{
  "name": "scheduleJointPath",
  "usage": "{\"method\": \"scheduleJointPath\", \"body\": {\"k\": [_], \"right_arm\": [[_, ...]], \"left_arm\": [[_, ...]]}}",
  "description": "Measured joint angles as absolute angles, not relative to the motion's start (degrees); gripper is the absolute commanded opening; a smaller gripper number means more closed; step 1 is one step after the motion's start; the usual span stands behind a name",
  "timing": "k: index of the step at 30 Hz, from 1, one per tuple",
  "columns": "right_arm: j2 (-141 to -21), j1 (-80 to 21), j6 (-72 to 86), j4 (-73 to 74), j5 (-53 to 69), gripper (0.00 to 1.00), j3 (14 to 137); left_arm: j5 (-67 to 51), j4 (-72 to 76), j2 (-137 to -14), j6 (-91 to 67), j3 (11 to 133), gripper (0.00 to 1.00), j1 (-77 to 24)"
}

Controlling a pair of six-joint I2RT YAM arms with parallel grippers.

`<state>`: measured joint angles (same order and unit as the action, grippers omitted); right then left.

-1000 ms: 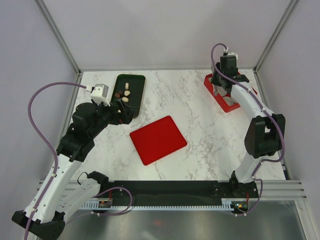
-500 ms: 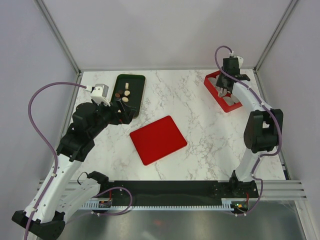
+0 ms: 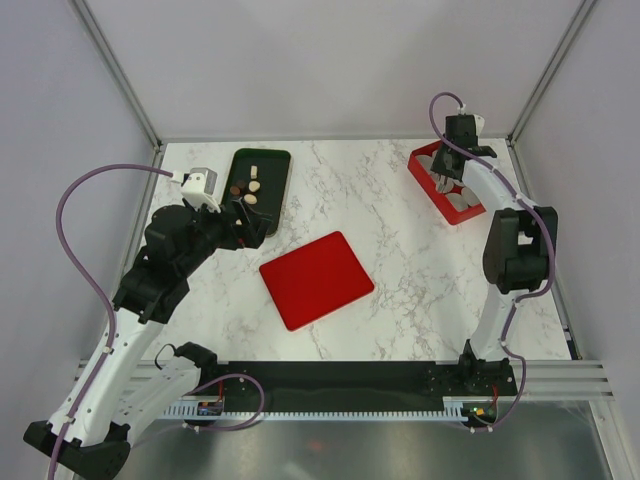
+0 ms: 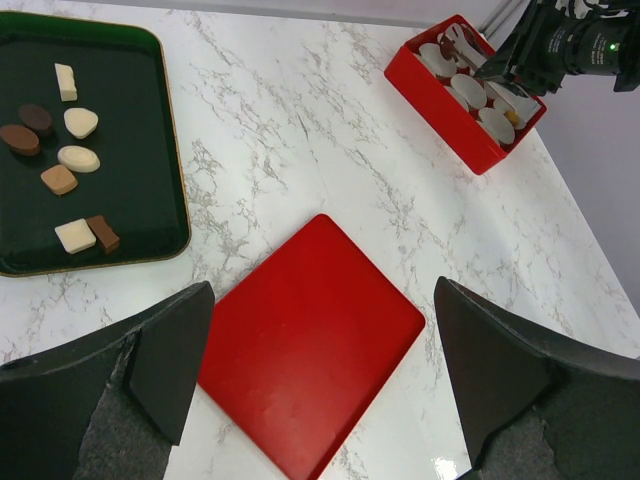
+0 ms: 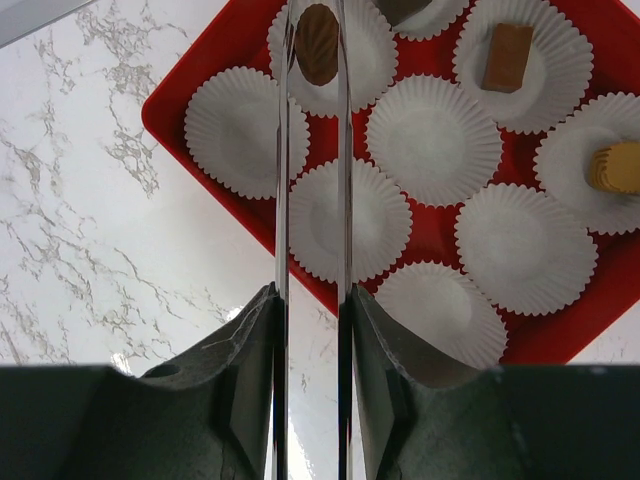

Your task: Pack the chocolate

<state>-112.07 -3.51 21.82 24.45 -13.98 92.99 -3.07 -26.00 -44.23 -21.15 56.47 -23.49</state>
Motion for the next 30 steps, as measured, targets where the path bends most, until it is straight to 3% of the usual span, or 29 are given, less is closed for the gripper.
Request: {"method": "scheduleJointPath", "body": {"k": [11, 21, 30], "right_arm": [[-114.3, -2.9, 21.9, 24.5, -12.5, 0.47, 94.5], [-114.2, -2.8, 21.8, 24.5, -12.0, 0.46, 95.4], [-106.9, -5.7, 21.2, 24.1, -8.9, 0.45, 92.6]], "left_arm": [[-3.1, -26.0, -44.2, -21.1, 56.5, 1.00, -23.5], [-3.1, -26.0, -44.2, -21.1, 56.5, 1.00, -23.5], [-3.1, -26.0, -44.2, -21.1, 56.5, 1.00, -23.5]]}}
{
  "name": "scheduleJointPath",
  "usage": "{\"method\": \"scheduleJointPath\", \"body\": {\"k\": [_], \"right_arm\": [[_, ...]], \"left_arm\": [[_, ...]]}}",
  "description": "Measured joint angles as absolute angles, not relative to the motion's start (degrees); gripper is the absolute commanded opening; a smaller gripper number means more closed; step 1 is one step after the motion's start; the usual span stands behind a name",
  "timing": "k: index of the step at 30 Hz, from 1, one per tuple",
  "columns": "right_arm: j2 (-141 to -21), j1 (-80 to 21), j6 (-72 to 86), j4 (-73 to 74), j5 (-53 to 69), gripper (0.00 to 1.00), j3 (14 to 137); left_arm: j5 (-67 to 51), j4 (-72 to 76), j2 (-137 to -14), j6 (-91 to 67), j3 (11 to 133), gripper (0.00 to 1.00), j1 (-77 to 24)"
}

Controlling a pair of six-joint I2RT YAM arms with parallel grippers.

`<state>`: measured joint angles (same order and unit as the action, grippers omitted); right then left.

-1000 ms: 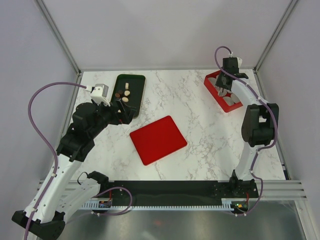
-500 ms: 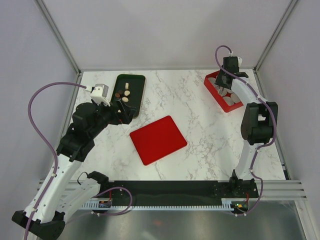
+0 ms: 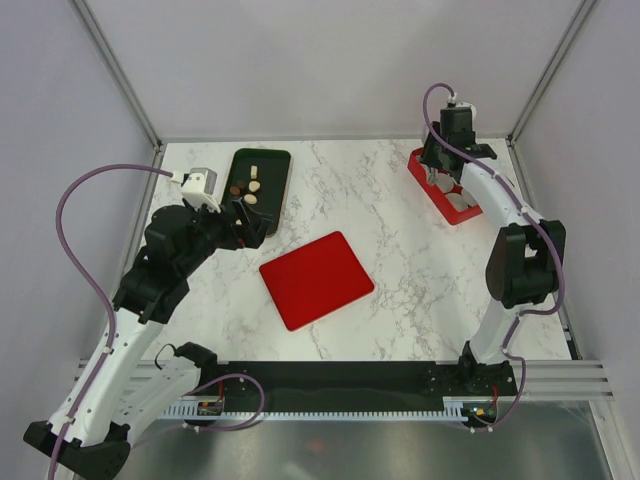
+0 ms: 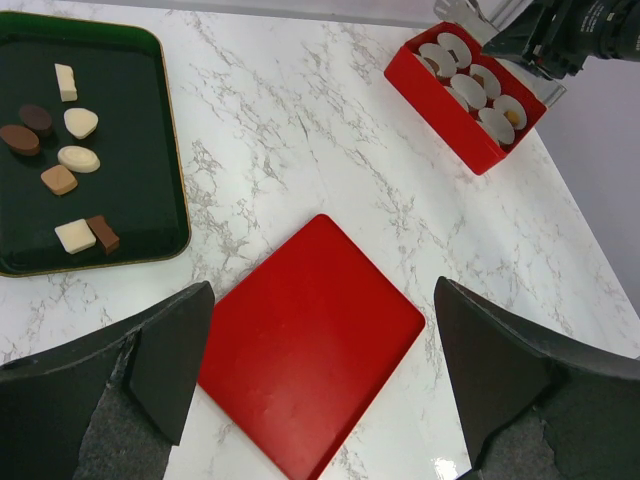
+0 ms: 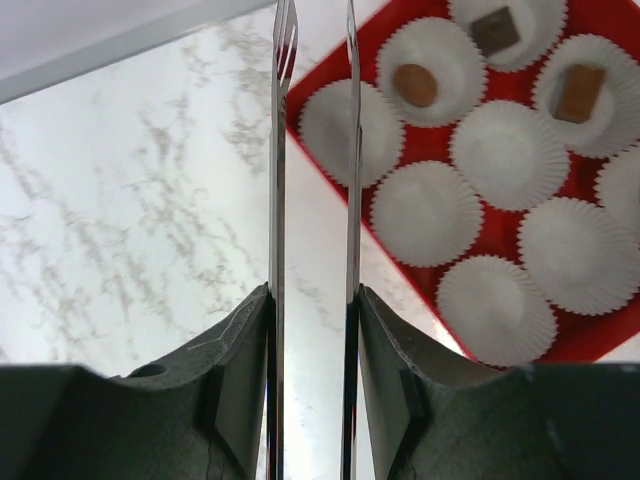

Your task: Pack the chocolate

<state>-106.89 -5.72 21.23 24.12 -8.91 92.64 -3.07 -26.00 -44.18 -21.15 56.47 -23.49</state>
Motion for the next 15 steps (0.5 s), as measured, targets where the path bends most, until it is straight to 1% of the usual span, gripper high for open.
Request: {"method": "scheduleJointPath", "body": {"k": [5, 11, 15], "right_arm": [[-104.0, -13.3, 21.0, 21.8, -8.0, 0.45, 90.5], [-104.0, -25.5, 21.4, 18.5, -5.1, 0.45, 87.1], [-105.2, -31.7, 21.7, 14.3, -2.3, 0.47, 86.6]], "left_arm": [[-3.1, -26.0, -44.2, -21.1, 56.5, 1.00, -23.5], [-3.1, -26.0, -44.2, -21.1, 56.5, 1.00, -23.5], [-3.1, -26.0, -44.2, -21.2, 56.5, 1.00, -23.5]]}}
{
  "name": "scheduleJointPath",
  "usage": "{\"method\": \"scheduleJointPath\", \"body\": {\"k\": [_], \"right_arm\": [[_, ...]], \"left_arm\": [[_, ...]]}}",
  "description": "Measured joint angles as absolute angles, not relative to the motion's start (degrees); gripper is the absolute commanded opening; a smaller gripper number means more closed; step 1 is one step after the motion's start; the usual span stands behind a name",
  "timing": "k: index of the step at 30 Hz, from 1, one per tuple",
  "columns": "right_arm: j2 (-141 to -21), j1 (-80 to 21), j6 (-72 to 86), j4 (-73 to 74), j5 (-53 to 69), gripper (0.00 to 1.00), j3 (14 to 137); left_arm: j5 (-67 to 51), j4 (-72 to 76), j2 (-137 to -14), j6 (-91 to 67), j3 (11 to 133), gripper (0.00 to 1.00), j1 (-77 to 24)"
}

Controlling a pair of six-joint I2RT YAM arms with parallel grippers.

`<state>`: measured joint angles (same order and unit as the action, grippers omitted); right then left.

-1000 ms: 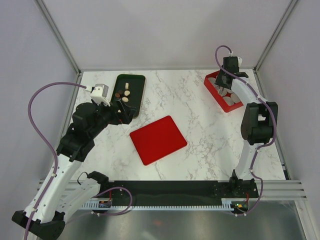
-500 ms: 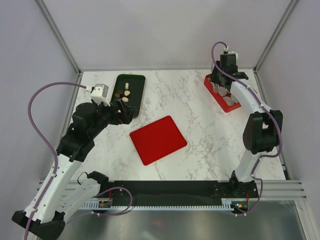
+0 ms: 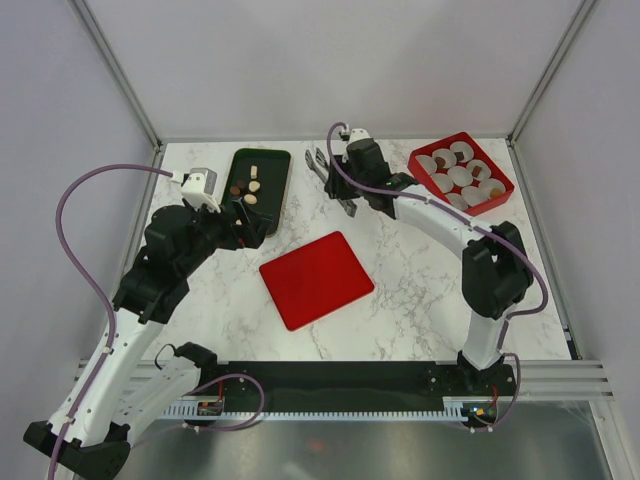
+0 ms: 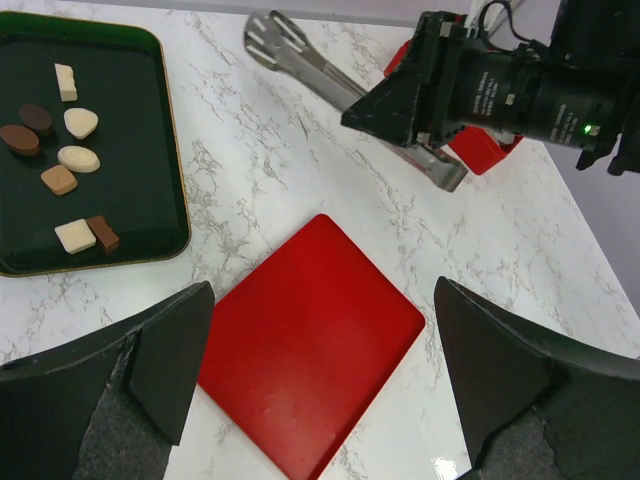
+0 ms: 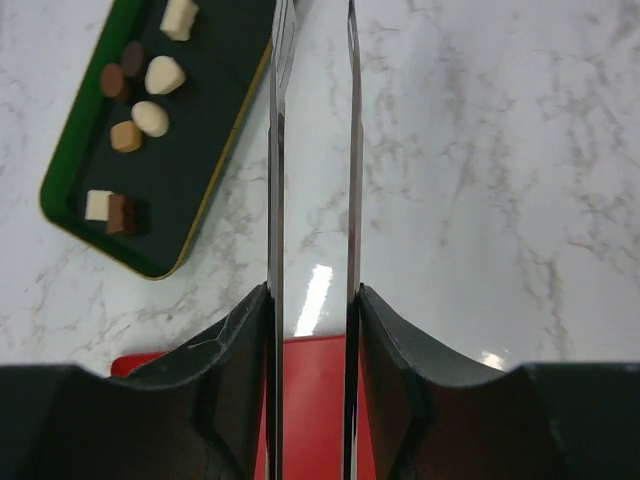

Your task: Pack the chocolate

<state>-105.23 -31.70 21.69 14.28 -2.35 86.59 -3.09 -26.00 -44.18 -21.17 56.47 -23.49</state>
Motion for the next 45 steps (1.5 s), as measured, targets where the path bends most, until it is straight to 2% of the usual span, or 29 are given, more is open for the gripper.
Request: {"method": "scheduleJointPath", "body": {"k": [18, 37, 45], "right_arm": [[-114.5, -47.4, 22.6, 8.2, 6.2, 0.51, 86.7], [-118.7, -48.9, 25.0, 7.3, 6.3, 0.48, 87.9], [-119.2, -49.3, 25.3, 7.4, 6.4, 0.40, 88.1]], "left_arm": [[-3.1, -26.0, -44.2, -21.1, 56.5, 1.00, -23.5], [-3.1, -26.0, -43.9, -21.2, 56.5, 1.00, -23.5], [-3.1, -26.0, -43.8, -21.1, 56.5, 1.00, -23.5]]}}
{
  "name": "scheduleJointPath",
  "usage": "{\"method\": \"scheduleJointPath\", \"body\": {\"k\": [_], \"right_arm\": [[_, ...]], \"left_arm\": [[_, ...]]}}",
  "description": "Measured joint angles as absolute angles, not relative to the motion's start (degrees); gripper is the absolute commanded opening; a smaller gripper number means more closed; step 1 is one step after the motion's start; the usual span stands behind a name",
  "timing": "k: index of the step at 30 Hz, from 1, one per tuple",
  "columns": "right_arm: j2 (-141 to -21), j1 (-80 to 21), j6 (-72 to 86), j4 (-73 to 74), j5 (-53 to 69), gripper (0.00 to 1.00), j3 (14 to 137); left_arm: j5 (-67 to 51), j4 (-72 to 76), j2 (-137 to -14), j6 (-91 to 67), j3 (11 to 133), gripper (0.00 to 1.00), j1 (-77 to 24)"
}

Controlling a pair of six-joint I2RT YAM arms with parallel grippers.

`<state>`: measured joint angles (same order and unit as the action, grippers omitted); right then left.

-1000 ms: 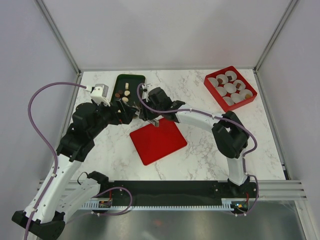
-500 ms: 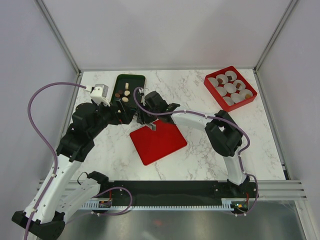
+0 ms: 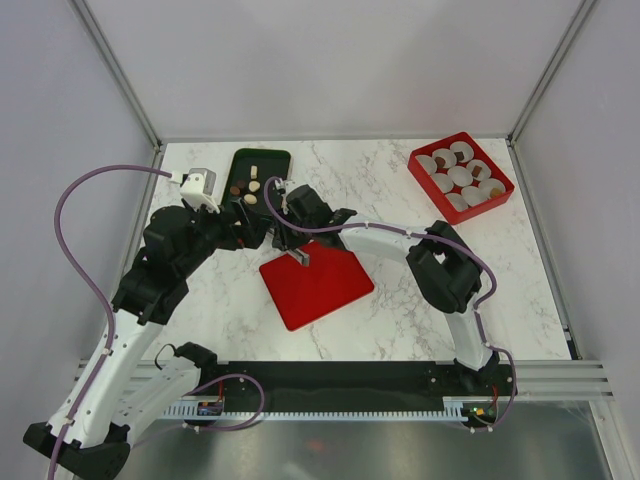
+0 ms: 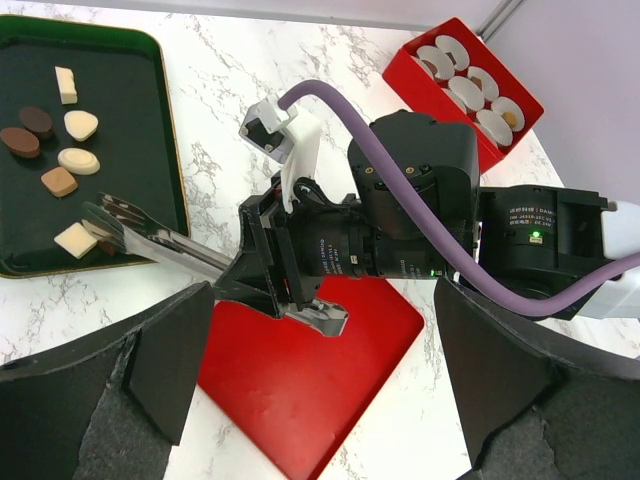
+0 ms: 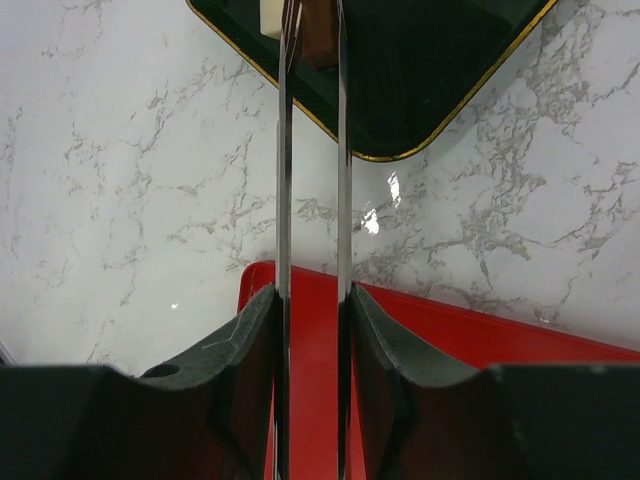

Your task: Pack the chocolate

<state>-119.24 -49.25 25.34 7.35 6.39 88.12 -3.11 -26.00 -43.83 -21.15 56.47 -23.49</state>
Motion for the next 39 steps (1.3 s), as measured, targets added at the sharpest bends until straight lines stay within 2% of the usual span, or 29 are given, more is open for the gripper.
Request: {"method": "scheduleJointPath", "body": {"k": [6, 18, 26, 39], "right_arm": [[-119.2, -49.3, 25.5, 7.7, 6.3, 0.38, 88.3], [-121.1, -49.3, 25.8, 10.5, 6.7, 0.42, 90.6], [-121.8, -49.3, 26.0, 11.7, 7.0, 0.35, 90.9], [-121.8, -48.0, 28.8, 11.2, 9.3, 0.29, 91.0]], "left_arm": [[-3.1, -26.0, -43.8, -21.1, 56.5, 1.00, -23.5], [-3.1, -26.0, -43.8, -21.1, 56.5, 1.00, -23.5], [-3.1, -26.0, -43.8, -21.1, 56.5, 1.00, -23.5], [-3.1, -26.0, -43.8, -21.2, 56.5, 1.00, -23.5]]}}
